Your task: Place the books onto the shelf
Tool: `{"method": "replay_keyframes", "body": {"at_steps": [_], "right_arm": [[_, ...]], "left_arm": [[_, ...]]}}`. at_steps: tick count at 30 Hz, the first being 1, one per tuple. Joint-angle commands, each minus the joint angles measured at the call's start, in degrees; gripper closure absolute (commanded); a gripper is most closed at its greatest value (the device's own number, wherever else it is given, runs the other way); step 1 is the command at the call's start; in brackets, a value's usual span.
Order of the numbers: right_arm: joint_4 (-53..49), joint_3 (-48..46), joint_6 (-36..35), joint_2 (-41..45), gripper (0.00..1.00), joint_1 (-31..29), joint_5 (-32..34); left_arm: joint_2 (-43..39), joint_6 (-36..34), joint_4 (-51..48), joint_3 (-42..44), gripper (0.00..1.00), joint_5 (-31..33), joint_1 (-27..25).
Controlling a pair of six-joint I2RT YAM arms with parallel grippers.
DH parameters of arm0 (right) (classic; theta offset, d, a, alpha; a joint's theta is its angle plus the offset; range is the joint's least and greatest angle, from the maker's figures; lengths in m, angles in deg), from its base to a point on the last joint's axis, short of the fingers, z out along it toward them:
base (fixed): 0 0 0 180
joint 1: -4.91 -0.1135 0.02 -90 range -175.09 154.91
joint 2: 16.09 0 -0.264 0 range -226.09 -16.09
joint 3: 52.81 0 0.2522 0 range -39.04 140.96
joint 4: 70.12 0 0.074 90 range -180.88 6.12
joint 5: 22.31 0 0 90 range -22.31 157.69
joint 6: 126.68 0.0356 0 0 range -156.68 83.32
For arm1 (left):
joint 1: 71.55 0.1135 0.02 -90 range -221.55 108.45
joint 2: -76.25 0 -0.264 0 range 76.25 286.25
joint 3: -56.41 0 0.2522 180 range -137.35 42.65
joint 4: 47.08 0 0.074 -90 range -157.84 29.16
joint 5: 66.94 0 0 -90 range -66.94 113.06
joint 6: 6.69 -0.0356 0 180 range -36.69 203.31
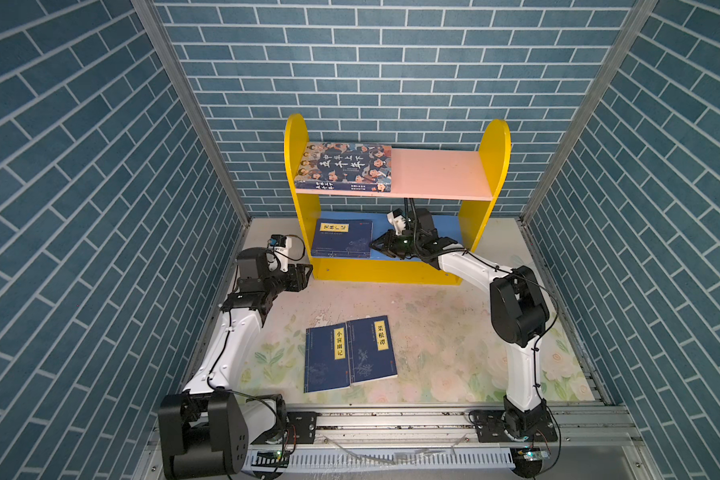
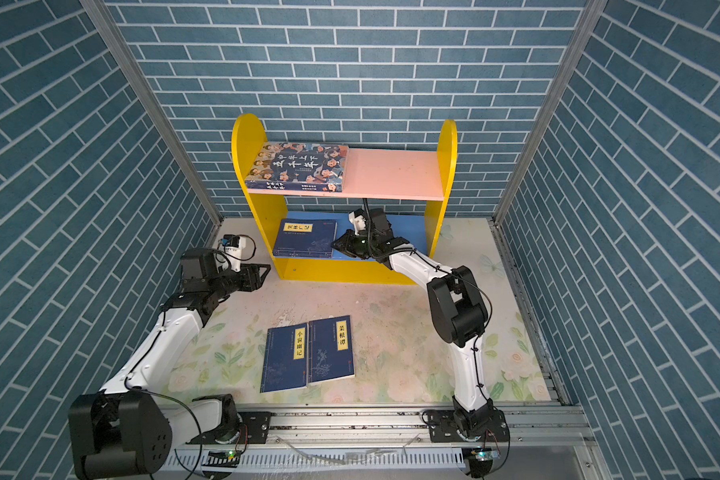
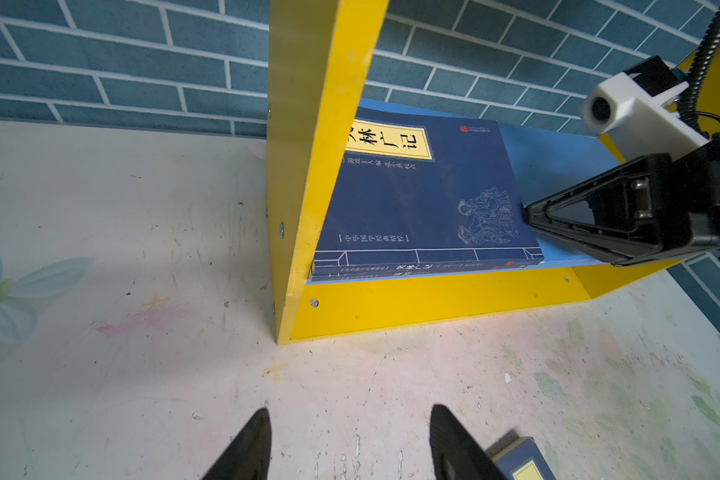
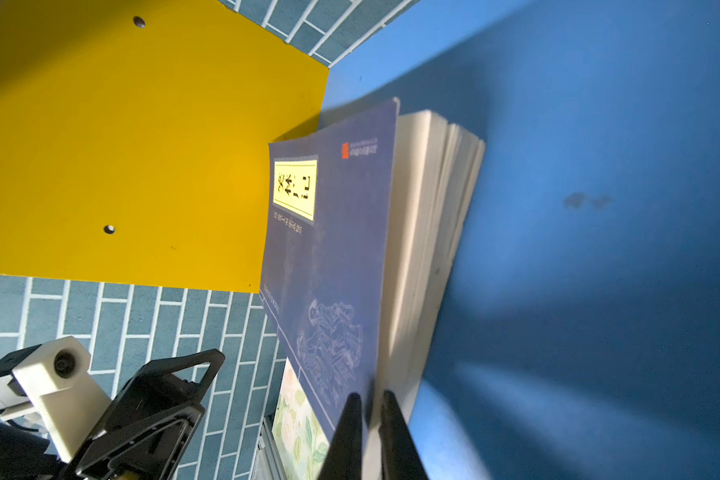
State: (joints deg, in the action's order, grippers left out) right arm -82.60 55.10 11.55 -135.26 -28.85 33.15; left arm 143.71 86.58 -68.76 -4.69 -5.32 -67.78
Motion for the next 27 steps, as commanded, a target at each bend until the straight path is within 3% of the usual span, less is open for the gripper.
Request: {"method": "replay_keyframes", "body": {"at_steps": [1, 20, 27], "right_arm": [[1.70, 2.35, 0.38, -0.97, 0.87, -0.51, -1.23], [0.88, 3.36, 0.11, -1.04, 0.87, -0.52, -0.96], [2.01, -0.40, -1.45, 3.14, 0.78, -0.43, 3.04]], "left_arm": [[-0.49, 0.25, 0.17, -0.65, 0.38, -0.89, 0.34], [-0.88, 0.49, 0.21, -0.07, 0.38, -1.26, 0.36], [-1.74, 0.80, -1.90, -1.18, 0.38, -1.55, 0.36]]}}
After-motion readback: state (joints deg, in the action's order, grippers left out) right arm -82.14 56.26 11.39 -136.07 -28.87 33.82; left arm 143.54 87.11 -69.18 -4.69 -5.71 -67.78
